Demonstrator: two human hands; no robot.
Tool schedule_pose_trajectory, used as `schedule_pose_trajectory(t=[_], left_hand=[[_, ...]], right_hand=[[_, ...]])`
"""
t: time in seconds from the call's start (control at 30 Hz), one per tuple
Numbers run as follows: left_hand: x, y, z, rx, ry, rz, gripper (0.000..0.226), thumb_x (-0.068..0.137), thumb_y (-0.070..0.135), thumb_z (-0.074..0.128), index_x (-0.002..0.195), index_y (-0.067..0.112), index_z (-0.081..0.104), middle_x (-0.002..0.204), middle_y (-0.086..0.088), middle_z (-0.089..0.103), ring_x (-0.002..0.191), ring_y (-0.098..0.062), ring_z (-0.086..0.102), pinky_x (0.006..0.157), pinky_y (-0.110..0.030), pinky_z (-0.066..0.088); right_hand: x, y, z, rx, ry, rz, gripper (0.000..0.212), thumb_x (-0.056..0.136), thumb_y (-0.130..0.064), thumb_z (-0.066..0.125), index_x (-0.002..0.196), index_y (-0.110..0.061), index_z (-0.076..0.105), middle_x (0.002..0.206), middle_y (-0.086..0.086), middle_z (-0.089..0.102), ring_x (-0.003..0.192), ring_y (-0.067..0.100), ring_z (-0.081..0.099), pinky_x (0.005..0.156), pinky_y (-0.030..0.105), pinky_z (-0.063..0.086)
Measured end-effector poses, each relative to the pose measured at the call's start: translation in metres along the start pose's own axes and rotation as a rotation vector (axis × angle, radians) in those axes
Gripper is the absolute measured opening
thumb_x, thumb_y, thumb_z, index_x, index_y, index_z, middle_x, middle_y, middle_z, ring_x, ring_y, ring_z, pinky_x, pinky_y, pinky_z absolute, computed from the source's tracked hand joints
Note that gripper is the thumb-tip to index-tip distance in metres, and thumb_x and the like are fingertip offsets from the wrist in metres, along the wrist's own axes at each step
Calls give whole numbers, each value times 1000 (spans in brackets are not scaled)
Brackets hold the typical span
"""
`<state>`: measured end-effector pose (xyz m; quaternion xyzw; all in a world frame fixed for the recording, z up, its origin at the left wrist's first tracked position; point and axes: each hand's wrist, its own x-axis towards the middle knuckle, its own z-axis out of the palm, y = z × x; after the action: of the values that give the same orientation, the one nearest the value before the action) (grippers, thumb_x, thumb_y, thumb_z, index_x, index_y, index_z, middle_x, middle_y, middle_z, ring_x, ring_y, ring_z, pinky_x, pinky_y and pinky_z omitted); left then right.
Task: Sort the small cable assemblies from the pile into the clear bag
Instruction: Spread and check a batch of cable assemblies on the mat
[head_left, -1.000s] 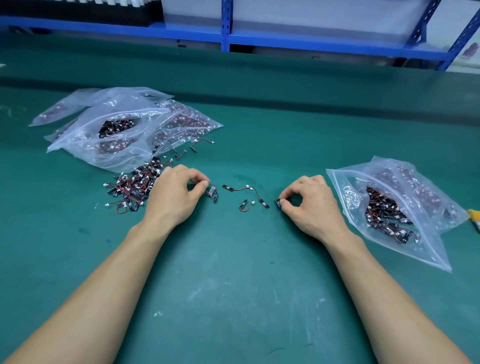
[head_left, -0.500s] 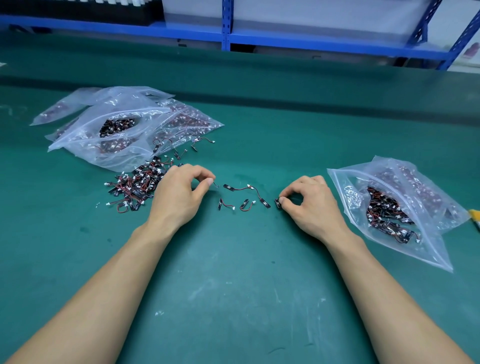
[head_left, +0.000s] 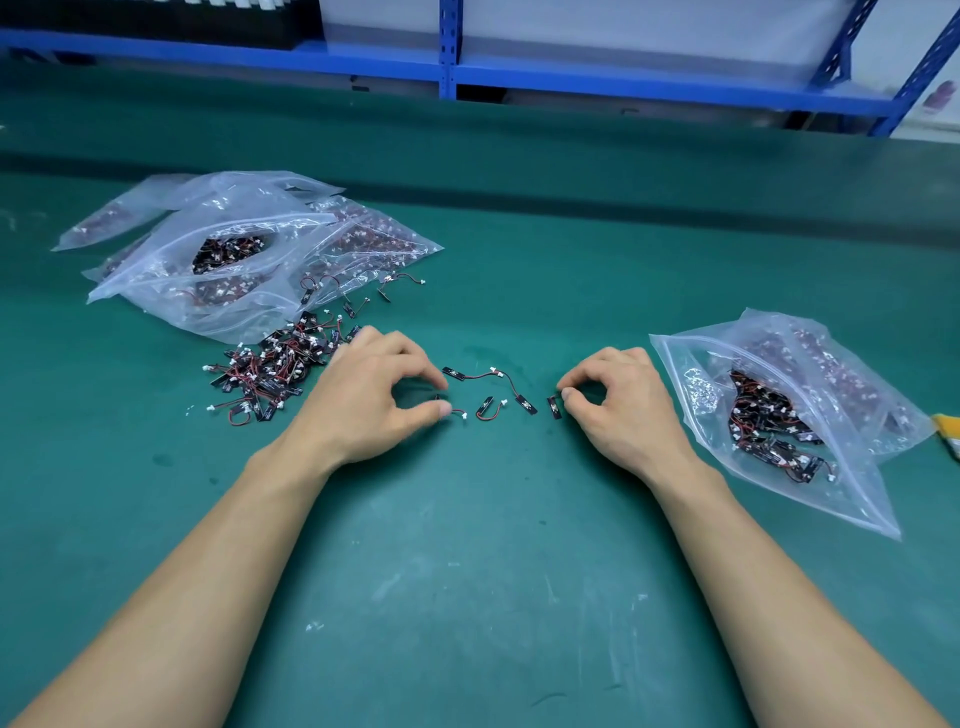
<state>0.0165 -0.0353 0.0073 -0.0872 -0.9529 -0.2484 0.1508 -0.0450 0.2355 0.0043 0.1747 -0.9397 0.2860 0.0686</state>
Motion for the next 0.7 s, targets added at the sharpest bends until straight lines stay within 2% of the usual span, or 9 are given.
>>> schedule_pose_trajectory(t=[0.17,0.3,0.4,0.47,0.53,0.7], left_hand=[[1,-3,0,-3,-34,16,15,78,43,80,91,35,75,97,16,61,91,-15,43,91,-45,42],[2,-4,3,-33,-2,9,23,79,45,77,98,32,75,97,14,62,91,-13,43,90,-42,43],[4,-7,6,-36,113,-30,13,93,29,67,104,26,74,99,12,63,91,-15,43,91,-47,43],[7,-10,7,-4,152,-64,19,97,16,61,109,23,73,101,7,65,92,-20,45,90,-51,43],[10,-12,7,8,152,-78,22,97,12,59,110,22,73,101,5,66,93,-23,46,90,-51,43],[11,-14,6,32,133,-87,20,92,23,67,111,27,72,103,9,64,94,-18,43,93,-49,42]], right_hand=[[0,1,-1,18,11,7,12,89,-19,66,87,-26,76,95,-9,66,103,19,46,89,30,40],[0,0,-1,42,20,10,11,89,-19,67,86,-25,75,95,-7,67,101,17,45,83,21,33],[0,0,-2,60,38,12,11,90,-17,66,87,-22,75,95,-6,67,98,14,43,79,15,28],[0,0,-2,69,44,15,12,91,-16,65,89,-20,75,96,-5,67,98,13,42,78,14,27],[-1,-1,-2,79,46,23,14,91,-13,64,92,-18,76,96,-4,67,98,13,42,79,15,28],[0,0,-2,98,51,28,16,90,-9,63,92,-17,76,96,-1,67,98,15,43,78,15,28]])
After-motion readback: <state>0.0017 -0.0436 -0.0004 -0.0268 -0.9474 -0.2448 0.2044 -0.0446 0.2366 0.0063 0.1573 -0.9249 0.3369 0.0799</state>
